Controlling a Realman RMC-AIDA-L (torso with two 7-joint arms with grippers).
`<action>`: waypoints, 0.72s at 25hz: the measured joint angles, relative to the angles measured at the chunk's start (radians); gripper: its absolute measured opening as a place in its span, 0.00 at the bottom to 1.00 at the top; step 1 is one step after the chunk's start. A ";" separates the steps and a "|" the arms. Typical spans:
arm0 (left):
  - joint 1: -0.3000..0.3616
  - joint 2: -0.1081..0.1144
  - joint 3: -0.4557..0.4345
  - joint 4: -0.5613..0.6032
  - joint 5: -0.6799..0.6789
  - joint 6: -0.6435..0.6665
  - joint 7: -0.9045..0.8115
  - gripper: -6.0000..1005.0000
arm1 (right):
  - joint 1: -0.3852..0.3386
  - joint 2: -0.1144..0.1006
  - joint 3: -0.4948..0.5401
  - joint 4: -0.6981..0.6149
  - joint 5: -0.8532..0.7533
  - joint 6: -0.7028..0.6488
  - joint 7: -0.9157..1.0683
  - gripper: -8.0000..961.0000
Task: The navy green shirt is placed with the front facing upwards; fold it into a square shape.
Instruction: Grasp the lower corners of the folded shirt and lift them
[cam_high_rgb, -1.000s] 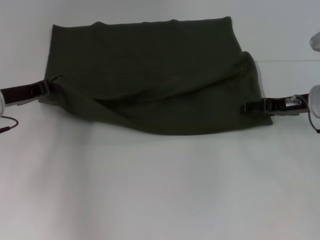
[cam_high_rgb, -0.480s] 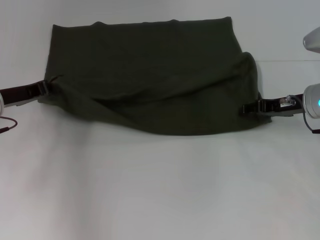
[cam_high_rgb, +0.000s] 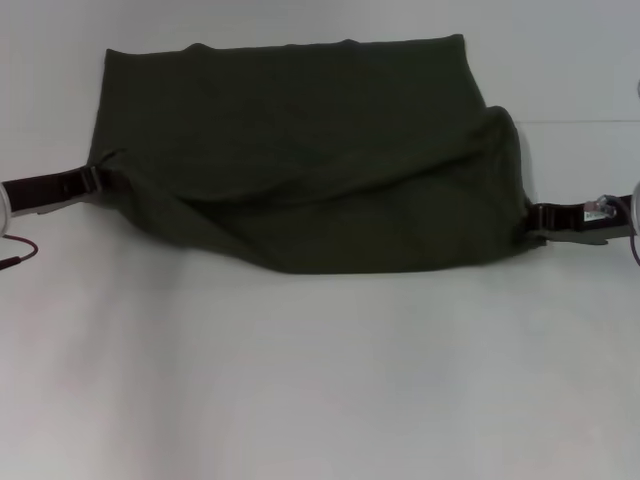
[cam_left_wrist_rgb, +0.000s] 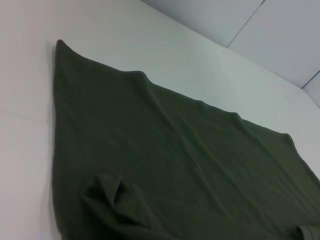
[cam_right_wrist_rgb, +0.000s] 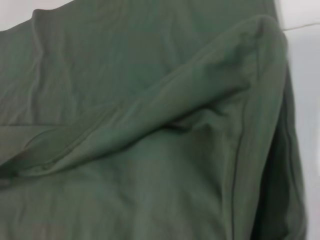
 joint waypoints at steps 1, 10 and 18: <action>0.000 0.001 0.000 0.000 0.002 0.007 0.000 0.04 | -0.006 0.000 0.002 -0.005 0.001 -0.007 0.003 0.22; 0.004 0.008 -0.002 0.070 0.072 0.171 0.000 0.04 | -0.085 -0.015 0.022 -0.097 0.075 -0.179 0.004 0.05; 0.063 0.031 -0.041 0.198 0.166 0.533 -0.001 0.04 | -0.215 -0.046 0.046 -0.192 0.078 -0.562 -0.007 0.05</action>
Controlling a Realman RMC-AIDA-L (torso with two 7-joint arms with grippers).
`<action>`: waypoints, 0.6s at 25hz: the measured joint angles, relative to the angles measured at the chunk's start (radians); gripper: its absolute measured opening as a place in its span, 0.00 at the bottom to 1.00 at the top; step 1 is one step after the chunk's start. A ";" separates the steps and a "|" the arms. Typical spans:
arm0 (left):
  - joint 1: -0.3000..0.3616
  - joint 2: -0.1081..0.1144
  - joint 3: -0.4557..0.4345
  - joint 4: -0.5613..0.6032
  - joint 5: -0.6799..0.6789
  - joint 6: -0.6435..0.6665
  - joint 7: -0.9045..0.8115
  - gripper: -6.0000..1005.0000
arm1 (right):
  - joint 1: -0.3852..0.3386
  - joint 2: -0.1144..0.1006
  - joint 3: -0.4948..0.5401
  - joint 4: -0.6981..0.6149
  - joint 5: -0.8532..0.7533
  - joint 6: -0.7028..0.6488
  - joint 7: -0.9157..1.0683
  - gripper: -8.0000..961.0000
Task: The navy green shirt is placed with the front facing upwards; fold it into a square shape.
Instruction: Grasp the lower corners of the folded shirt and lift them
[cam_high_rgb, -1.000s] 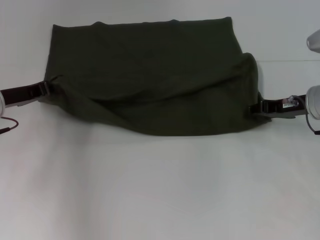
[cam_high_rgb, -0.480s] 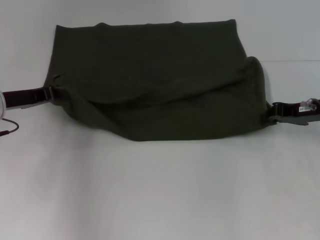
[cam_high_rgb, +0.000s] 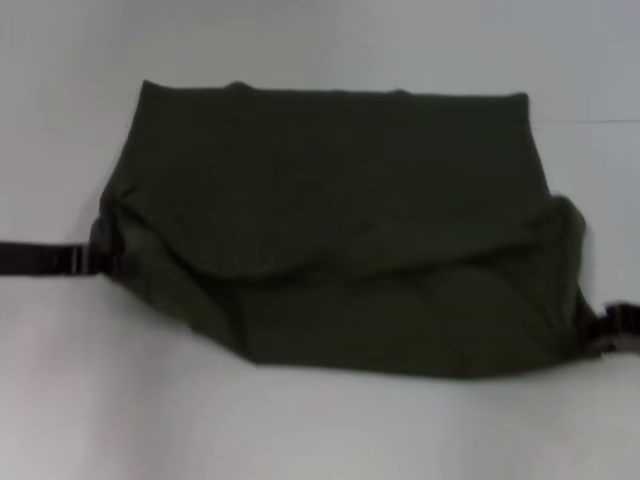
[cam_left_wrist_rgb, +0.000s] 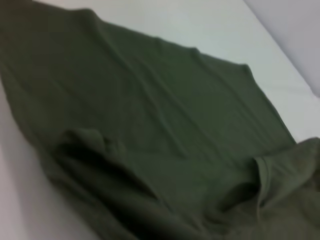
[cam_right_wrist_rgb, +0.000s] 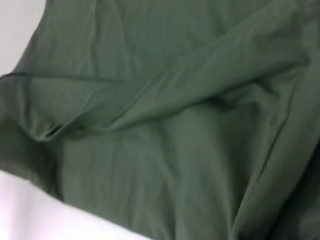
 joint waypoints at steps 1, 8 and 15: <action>0.006 0.003 -0.013 0.011 0.015 0.049 0.005 0.04 | -0.016 -0.003 0.009 -0.007 0.000 -0.046 -0.006 0.05; 0.001 0.032 -0.074 0.024 0.197 0.294 0.011 0.04 | -0.089 -0.043 0.061 -0.015 -0.002 -0.184 -0.048 0.05; -0.014 0.035 -0.069 0.028 0.270 0.382 0.007 0.04 | -0.080 -0.074 0.097 -0.005 -0.007 -0.152 -0.046 0.05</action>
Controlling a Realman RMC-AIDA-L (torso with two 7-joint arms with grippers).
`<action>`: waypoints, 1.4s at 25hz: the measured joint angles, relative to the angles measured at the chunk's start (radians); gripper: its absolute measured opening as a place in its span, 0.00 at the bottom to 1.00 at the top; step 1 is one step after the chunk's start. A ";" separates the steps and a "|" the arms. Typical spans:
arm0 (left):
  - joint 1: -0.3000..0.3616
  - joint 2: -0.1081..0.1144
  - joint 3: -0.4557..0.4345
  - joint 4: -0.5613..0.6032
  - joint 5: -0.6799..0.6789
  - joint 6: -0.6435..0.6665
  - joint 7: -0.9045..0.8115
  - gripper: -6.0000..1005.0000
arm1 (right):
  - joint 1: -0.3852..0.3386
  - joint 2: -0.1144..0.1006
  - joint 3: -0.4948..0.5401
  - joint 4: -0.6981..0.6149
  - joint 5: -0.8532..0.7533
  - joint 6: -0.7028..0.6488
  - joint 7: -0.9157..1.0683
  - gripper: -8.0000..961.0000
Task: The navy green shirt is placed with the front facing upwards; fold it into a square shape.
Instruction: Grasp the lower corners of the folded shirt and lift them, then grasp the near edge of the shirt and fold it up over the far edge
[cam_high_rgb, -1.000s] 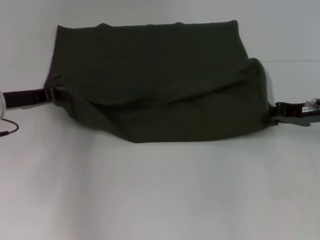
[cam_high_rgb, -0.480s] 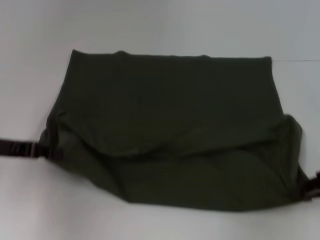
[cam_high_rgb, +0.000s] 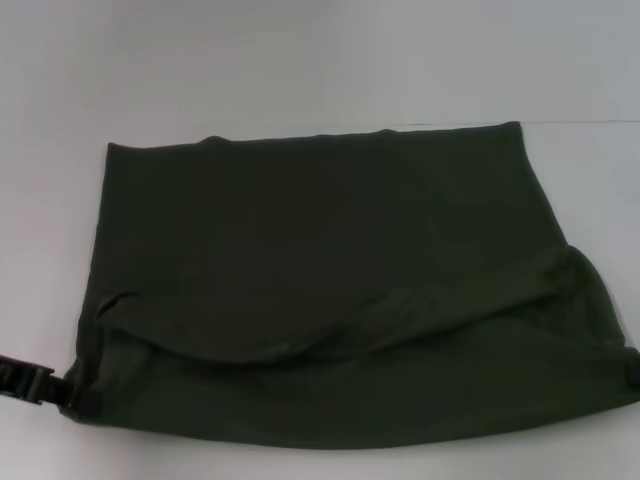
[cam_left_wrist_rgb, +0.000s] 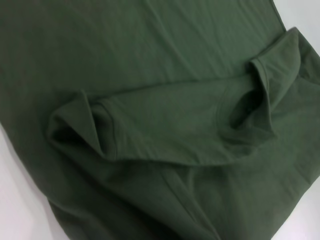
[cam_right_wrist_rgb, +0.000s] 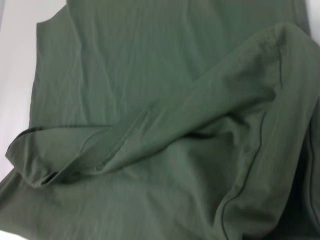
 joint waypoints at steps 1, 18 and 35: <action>0.004 -0.002 -0.001 0.004 0.002 0.005 0.000 0.04 | 0.001 0.000 -0.001 0.000 0.000 0.000 0.000 0.05; -0.184 0.020 0.004 -0.049 0.006 -0.425 -0.237 0.04 | 0.137 0.021 0.139 0.015 0.073 0.304 0.018 0.05; -0.355 -0.030 0.128 -0.258 0.160 -1.002 -0.393 0.04 | 0.353 0.114 -0.125 0.194 0.065 1.037 0.024 0.05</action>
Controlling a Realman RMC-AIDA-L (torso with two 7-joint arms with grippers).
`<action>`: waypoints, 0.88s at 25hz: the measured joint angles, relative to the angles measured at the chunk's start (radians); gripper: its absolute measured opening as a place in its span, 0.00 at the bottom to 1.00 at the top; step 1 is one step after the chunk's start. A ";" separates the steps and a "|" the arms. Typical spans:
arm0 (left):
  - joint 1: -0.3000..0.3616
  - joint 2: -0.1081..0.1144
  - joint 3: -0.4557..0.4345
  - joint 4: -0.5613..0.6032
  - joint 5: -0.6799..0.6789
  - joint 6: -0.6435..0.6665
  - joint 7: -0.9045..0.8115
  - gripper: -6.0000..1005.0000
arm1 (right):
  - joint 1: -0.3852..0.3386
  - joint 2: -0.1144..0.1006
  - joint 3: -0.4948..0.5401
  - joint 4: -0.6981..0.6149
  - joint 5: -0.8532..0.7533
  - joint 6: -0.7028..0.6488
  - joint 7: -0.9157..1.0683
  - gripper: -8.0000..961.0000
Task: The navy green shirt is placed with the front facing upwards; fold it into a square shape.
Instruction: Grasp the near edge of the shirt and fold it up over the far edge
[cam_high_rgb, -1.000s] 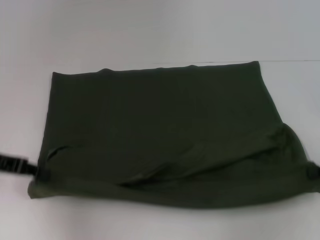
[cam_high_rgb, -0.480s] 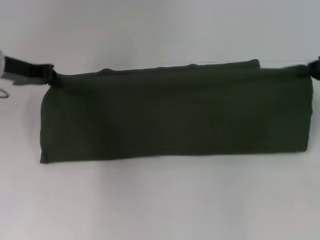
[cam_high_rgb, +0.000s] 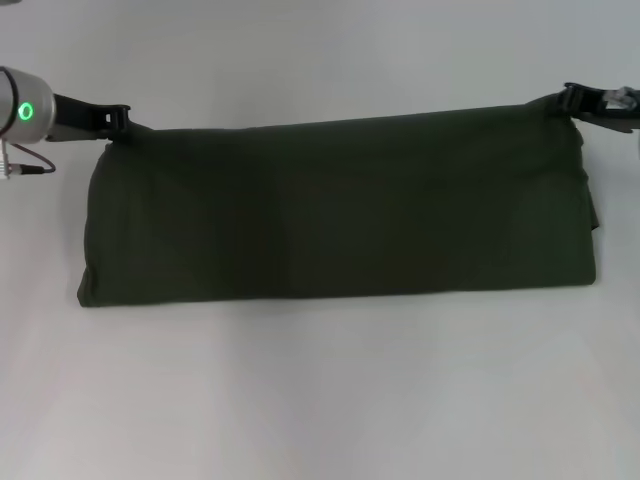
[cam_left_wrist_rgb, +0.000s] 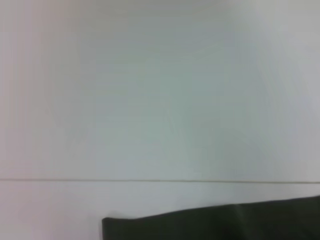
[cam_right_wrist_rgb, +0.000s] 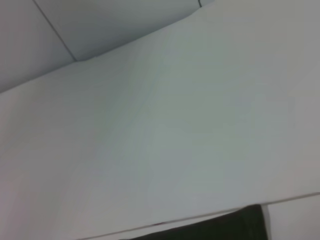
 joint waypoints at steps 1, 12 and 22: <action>0.000 -0.005 0.005 -0.005 0.002 -0.019 -0.002 0.04 | 0.005 0.003 -0.012 0.013 0.000 0.026 0.000 0.05; 0.004 -0.022 0.008 -0.025 0.051 -0.095 -0.061 0.04 | 0.047 0.023 -0.035 0.068 0.001 0.180 -0.004 0.05; 0.001 -0.046 0.005 -0.020 0.052 -0.149 -0.064 0.05 | 0.072 0.016 -0.095 0.084 -0.001 0.200 -0.007 0.05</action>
